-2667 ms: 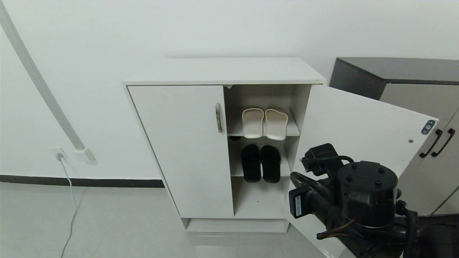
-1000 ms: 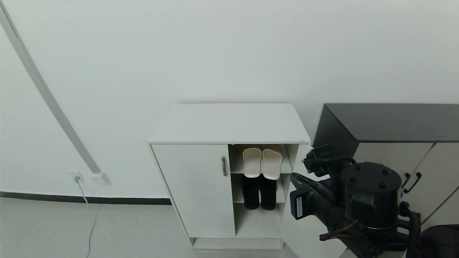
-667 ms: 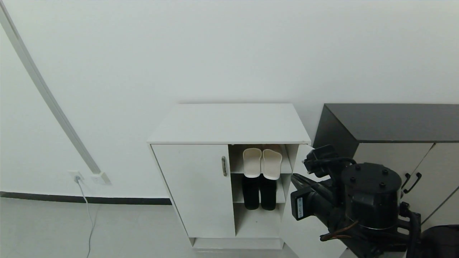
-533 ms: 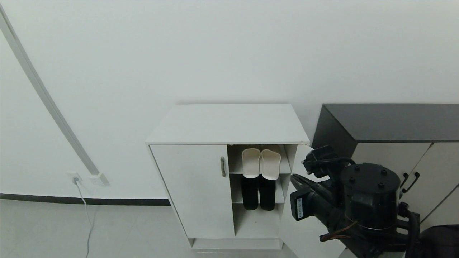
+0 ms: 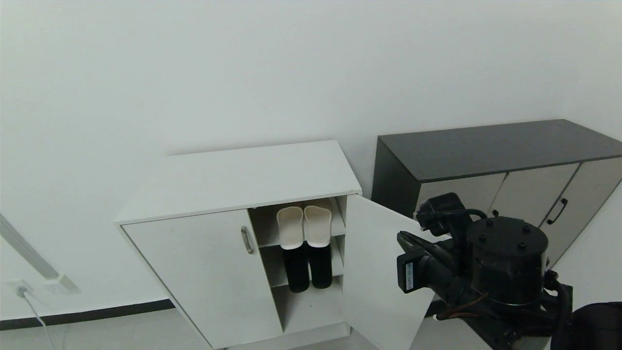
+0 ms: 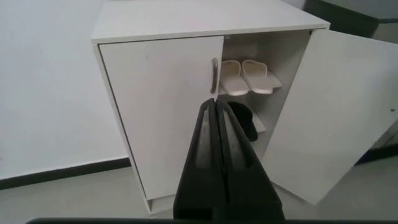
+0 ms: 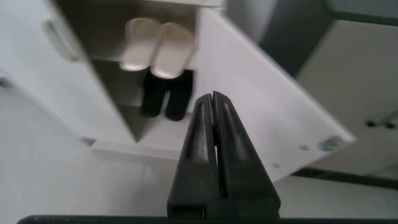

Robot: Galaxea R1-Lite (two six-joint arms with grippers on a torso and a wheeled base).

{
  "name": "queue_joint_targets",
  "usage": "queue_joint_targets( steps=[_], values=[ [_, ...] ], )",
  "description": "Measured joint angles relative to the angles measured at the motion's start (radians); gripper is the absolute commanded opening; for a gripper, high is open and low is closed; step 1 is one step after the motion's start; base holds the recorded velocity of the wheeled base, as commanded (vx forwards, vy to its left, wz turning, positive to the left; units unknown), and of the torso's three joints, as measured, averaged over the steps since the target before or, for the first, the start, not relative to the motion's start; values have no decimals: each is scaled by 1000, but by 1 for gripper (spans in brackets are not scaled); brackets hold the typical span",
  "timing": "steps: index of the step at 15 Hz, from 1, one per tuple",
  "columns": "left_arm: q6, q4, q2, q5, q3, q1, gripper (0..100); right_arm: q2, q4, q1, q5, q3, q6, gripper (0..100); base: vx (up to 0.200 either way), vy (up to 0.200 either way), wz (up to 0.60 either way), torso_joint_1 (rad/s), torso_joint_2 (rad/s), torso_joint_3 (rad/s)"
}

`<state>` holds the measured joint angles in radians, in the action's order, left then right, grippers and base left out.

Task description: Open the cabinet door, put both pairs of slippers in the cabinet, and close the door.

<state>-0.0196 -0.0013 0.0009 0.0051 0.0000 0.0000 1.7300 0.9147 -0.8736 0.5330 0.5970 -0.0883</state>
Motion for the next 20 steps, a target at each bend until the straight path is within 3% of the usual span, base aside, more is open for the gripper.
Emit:
queue_joint_targets(
  steps=[3, 9, 12, 16, 20],
  values=[
    [0, 0, 0, -1, 0, 1, 0, 2, 0, 2, 1, -1, 10, 0, 0, 0, 0, 0, 0, 0],
    [0, 0, 0, -1, 0, 0, 0, 1, 1, 1, 1, -1, 11, 0, -200, 0, 0, 1, 2, 2],
    [0, 0, 0, -1, 0, 0, 0, 5, -2, 25, 1, 11, 11, 0, 0, 0, 0, 0, 0, 0],
    [0, 0, 0, -1, 0, 0, 0, 59, -31, 176, -46, 124, 7, 0, 0, 0, 0, 0, 0, 0],
    [0, 0, 0, -1, 0, 0, 0, 123, -231, 306, -157, 324, 1, 0, 0, 0, 0, 0, 0, 0]
  ],
)
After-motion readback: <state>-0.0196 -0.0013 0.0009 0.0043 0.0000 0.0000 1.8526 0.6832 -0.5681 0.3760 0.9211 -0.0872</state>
